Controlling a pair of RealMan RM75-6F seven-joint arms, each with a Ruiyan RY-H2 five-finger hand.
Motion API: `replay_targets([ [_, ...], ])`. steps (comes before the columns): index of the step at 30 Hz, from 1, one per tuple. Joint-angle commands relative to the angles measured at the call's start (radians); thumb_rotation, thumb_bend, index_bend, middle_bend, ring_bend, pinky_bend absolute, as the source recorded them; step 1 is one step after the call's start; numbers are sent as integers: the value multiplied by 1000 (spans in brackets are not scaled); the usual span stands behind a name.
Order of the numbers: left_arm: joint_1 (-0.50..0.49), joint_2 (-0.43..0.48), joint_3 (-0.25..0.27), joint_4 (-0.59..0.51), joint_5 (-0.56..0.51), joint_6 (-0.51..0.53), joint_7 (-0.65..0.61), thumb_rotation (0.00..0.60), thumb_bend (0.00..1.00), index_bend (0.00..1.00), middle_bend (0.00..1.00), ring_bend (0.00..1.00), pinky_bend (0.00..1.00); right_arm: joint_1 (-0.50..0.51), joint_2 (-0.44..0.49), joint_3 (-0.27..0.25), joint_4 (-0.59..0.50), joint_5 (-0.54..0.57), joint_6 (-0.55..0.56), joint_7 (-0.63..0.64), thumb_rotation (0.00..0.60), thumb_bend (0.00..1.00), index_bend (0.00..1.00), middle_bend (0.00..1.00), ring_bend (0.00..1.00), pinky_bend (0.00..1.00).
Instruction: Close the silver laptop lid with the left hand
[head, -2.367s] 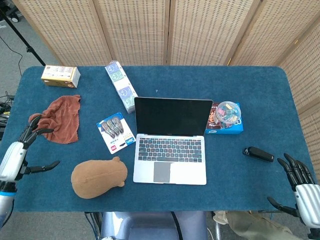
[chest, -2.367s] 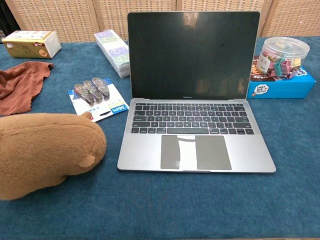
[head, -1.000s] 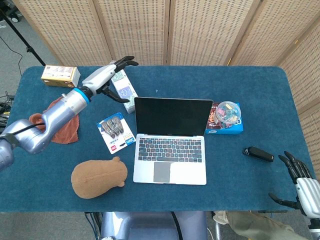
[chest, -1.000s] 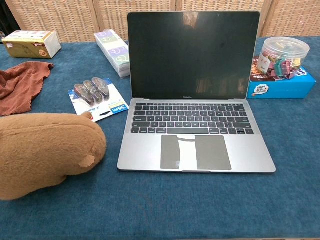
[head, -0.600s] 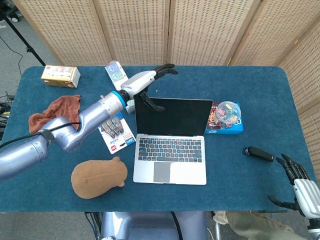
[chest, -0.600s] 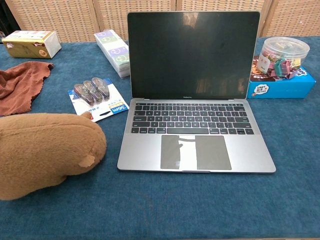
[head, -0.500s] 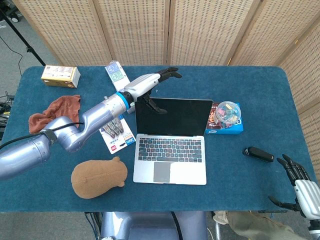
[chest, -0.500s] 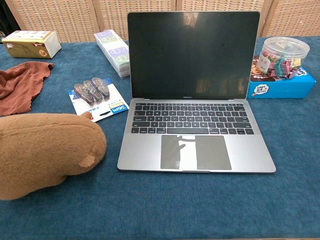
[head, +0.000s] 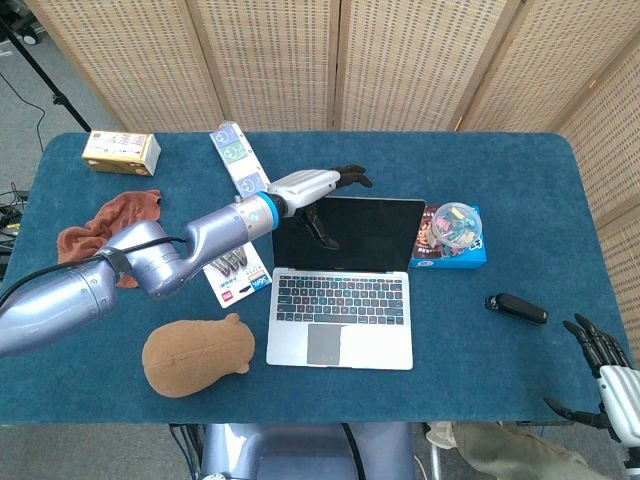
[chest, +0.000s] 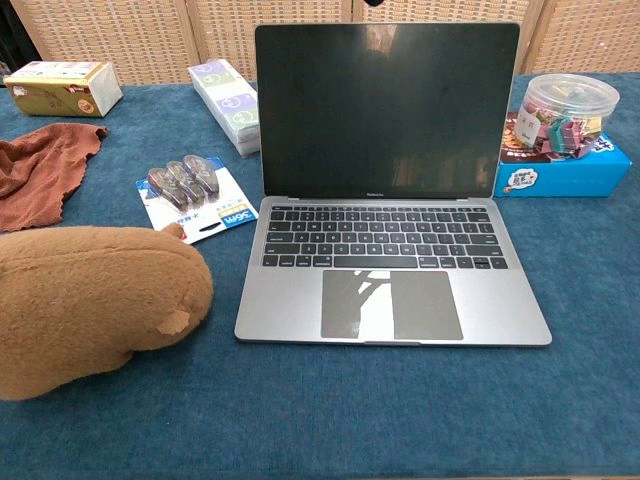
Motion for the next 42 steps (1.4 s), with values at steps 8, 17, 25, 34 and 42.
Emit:
replay_targets([
  [8, 4, -32, -15, 43, -36, -71, 51, 600, 92, 162, 7, 8, 84, 2, -2, 2, 10, 8, -10, 8, 600, 182, 0, 0, 0, 46],
  [17, 34, -61, -56, 55, -76, -108, 131, 600, 92, 165, 10, 9, 84, 1, -4, 2, 6, 4, -8, 1, 600, 183, 0, 0, 0, 46],
  [25, 58, -94, -102, 78, -124, -166, 229, 600, 93, 168, 11, 12, 84, 3, -3, 3, 9, 7, -12, 5, 600, 183, 0, 0, 0, 46],
  [34, 88, -119, -174, 100, -199, -230, 355, 600, 93, 181, 14, 16, 84, 5, -4, 2, 7, 6, -19, 2, 600, 182, 0, 0, 0, 46],
  [42, 120, -106, -250, 67, -278, -303, 484, 600, 94, 183, 15, 18, 84, 8, -6, -1, 5, 2, -25, -9, 600, 183, 0, 0, 0, 46],
])
